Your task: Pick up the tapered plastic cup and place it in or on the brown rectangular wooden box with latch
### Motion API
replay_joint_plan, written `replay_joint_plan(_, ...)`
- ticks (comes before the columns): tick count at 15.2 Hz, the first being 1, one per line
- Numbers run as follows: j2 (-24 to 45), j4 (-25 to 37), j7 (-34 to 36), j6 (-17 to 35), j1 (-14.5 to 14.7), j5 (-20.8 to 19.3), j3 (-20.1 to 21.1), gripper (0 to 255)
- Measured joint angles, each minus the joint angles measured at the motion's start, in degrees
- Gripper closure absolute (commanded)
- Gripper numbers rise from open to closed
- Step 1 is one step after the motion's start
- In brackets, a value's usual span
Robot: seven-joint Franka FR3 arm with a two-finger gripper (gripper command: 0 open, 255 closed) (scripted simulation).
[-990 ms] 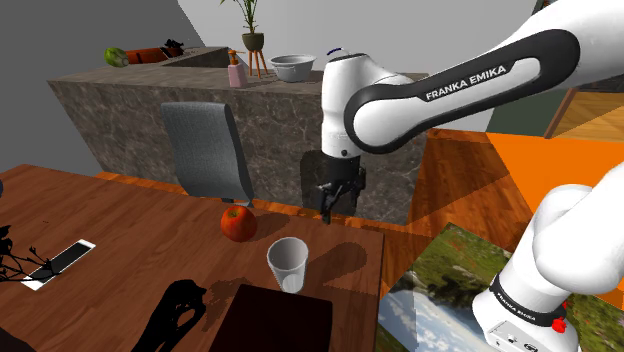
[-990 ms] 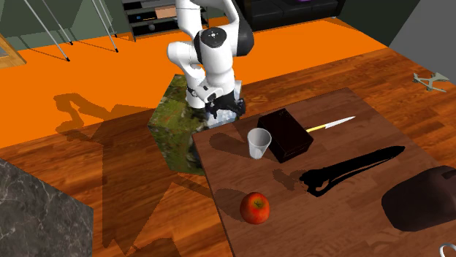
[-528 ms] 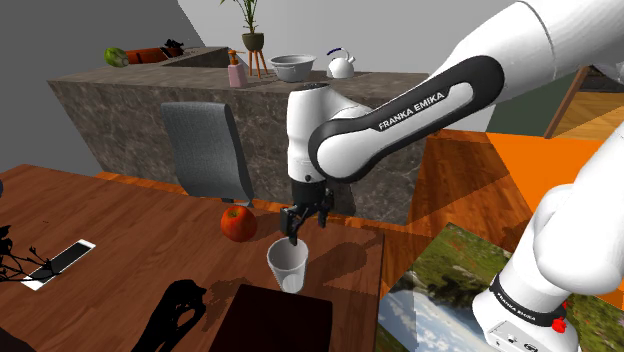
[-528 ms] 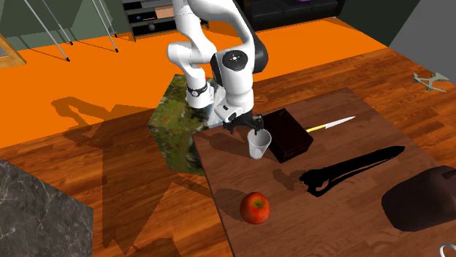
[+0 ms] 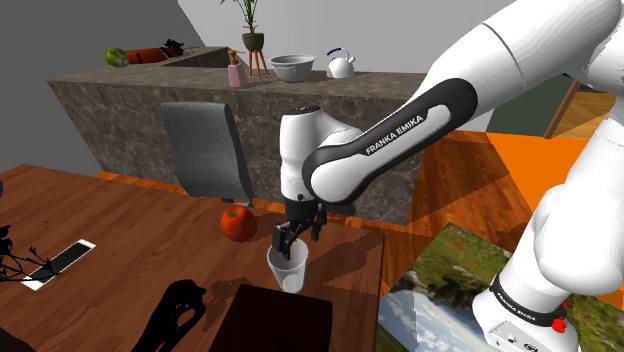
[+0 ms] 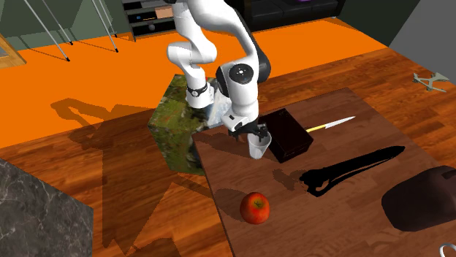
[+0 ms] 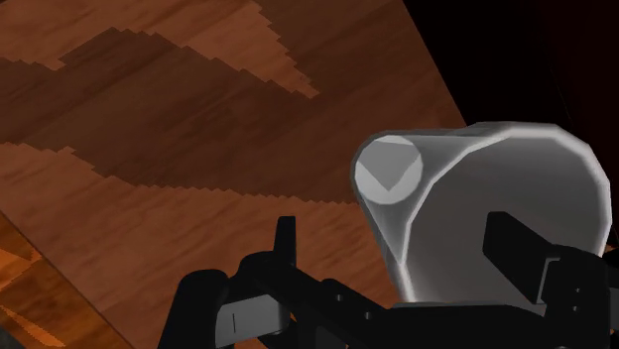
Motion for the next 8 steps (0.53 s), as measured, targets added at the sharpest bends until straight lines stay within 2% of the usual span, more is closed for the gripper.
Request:
replay_joint_plan(7,0.57,-0.58,0.05,1.15,0.06,-0.17,0.05,0)
replay_joint_plan(8,0.58,-0.58,0.05,1.15,0.06,-0.17,0.05,255)
